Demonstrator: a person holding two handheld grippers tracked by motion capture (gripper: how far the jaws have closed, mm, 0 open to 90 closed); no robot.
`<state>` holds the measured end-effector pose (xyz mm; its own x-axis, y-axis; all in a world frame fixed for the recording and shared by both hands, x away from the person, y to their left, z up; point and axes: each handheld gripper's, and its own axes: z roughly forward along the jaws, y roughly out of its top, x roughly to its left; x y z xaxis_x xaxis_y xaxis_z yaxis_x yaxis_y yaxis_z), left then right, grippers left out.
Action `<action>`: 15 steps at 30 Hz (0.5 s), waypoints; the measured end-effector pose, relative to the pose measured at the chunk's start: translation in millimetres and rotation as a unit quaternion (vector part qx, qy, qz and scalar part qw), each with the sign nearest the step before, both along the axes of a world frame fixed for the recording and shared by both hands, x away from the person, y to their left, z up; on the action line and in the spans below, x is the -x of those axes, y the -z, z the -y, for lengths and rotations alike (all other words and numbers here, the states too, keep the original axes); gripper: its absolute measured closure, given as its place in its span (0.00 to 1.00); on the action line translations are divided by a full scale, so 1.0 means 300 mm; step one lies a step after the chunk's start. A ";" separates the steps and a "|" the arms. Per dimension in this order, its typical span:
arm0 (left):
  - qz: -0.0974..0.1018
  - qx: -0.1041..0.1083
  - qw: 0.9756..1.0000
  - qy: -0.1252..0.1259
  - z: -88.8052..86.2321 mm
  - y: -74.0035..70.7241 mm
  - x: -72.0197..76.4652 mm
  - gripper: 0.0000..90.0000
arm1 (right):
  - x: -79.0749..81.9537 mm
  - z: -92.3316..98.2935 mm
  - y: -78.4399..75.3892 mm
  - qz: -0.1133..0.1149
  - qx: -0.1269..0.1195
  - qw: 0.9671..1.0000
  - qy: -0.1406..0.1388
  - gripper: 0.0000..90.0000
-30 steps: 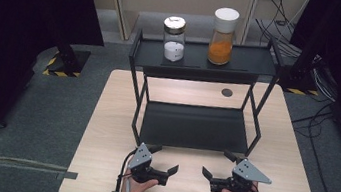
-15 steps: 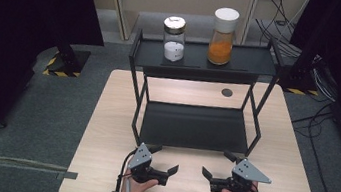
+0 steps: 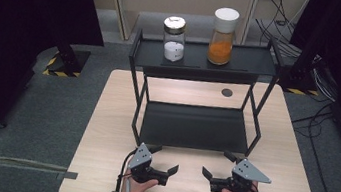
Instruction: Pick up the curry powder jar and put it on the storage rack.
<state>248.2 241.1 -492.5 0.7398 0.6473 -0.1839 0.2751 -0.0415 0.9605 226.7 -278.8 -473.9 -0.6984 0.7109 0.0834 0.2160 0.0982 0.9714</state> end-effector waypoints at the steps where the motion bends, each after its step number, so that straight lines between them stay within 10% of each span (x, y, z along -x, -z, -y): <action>1: 0.000 0.000 1.000 0.000 0.000 0.000 0.000 0.02 | 0.000 0.000 0.000 0.000 0.000 1.000 0.000 0.01; 15: 0.000 0.000 1.000 0.000 0.000 0.000 0.000 0.02 | -0.002 0.000 0.001 -0.002 0.001 1.000 0.000 0.01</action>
